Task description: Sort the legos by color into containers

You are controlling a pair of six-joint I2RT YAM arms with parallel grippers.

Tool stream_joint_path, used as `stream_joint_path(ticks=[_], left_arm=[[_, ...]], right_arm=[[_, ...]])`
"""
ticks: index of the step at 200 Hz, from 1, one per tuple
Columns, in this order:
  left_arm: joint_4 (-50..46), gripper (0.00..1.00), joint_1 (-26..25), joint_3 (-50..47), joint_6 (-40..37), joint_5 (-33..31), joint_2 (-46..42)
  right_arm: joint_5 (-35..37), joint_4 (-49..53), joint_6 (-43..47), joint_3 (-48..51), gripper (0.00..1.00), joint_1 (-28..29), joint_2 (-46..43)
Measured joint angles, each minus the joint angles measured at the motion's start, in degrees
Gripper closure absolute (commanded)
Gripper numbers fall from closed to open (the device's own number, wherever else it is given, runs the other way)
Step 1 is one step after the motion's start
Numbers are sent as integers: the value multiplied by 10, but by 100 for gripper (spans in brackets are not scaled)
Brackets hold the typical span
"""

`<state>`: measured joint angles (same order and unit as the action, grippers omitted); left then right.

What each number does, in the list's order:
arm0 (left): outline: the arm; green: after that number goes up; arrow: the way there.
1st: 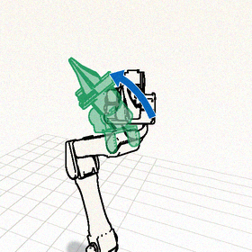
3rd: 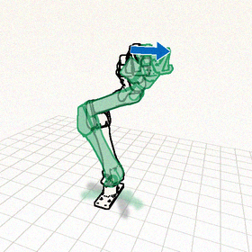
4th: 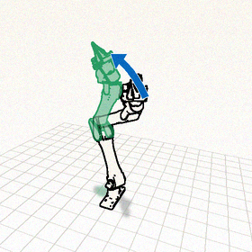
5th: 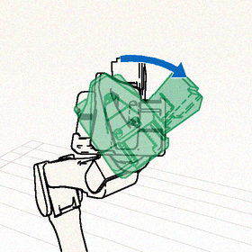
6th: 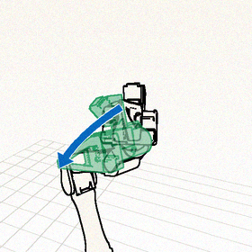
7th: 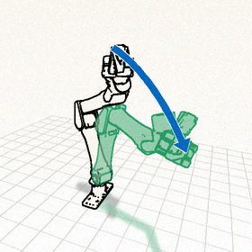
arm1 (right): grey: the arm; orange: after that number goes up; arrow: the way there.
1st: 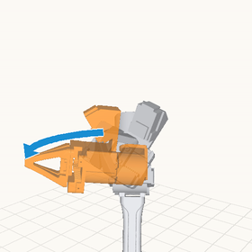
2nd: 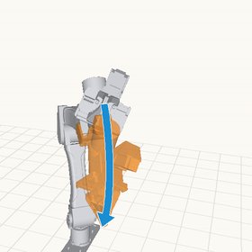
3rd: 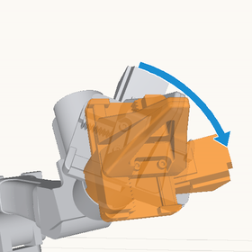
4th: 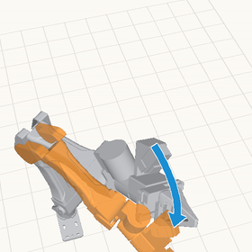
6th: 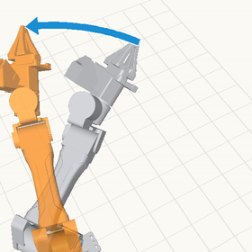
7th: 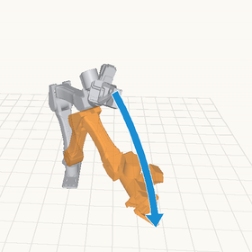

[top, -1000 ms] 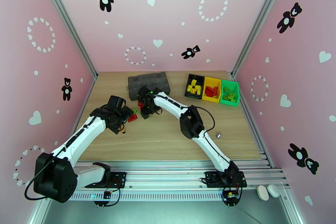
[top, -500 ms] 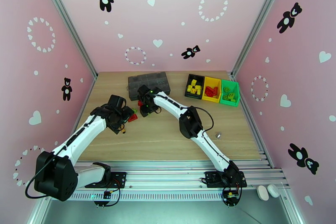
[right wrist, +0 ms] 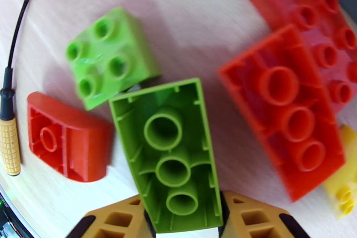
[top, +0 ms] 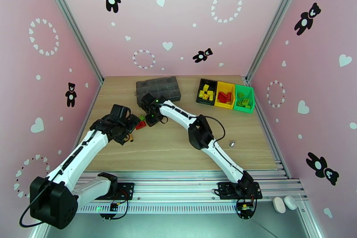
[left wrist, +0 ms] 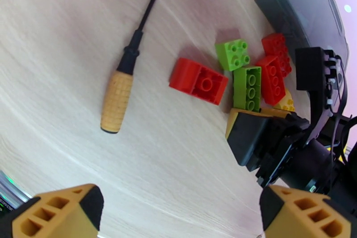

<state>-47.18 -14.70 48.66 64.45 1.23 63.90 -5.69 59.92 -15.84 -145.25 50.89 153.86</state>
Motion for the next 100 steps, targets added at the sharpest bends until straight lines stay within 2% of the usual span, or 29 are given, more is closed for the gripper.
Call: stream_joint_path(ticks=[59, 100], left_arm=[[-2, 1, 0, -2, 4, 0, -6], [2, 2, -2, -2, 8, 0, -3]], right_arm=[[1, -63, -5, 126, 69, 1, -67], [14, -97, -14, 297, 70, 4, -165]])
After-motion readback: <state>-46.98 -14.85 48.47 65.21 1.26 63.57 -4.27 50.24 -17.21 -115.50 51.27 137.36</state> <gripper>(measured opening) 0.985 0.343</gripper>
